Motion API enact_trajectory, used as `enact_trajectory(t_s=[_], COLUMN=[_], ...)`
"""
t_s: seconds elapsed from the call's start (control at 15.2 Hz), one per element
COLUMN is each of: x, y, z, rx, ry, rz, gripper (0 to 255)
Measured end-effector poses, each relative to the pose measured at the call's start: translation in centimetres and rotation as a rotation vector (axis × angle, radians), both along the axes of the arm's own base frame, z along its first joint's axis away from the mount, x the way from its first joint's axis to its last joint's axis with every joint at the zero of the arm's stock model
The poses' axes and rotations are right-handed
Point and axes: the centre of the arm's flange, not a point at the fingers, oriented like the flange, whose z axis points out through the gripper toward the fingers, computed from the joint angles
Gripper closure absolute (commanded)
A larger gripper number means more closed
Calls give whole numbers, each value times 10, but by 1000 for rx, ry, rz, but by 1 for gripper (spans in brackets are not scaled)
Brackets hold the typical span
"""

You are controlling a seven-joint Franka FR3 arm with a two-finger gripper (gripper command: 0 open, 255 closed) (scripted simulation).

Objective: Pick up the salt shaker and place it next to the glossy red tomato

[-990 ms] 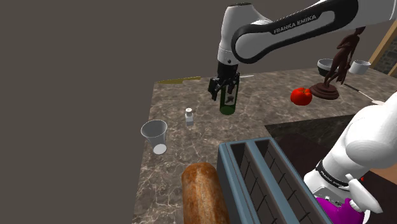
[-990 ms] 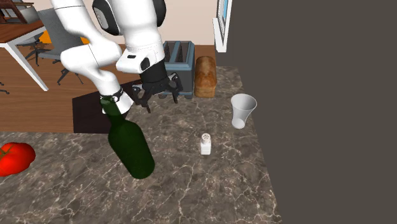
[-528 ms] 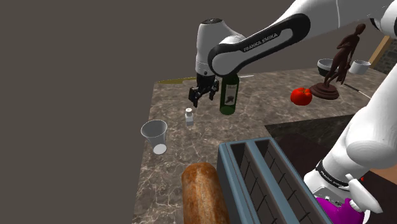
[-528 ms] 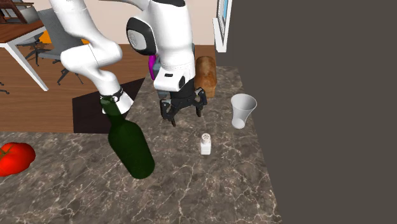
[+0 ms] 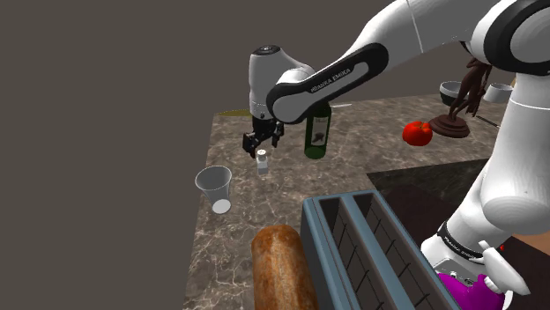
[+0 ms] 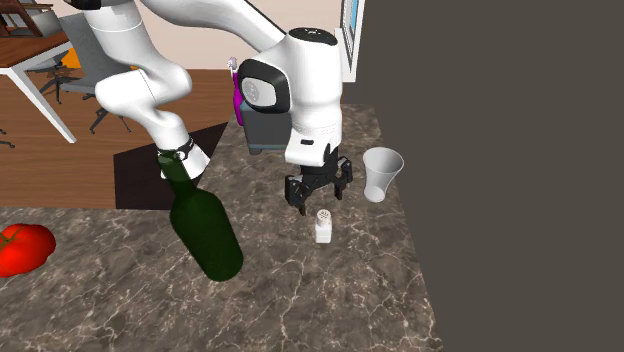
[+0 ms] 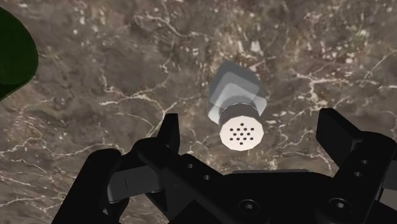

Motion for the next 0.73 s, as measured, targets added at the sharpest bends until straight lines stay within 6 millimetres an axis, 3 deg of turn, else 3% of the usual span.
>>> enact_trajectory(t_s=[0.33,0.73], x=[2,3], y=[-1,-1], z=[-27,-29], rx=[-1,0], ry=[0,-1], rz=[0,0], gripper=[0,0])
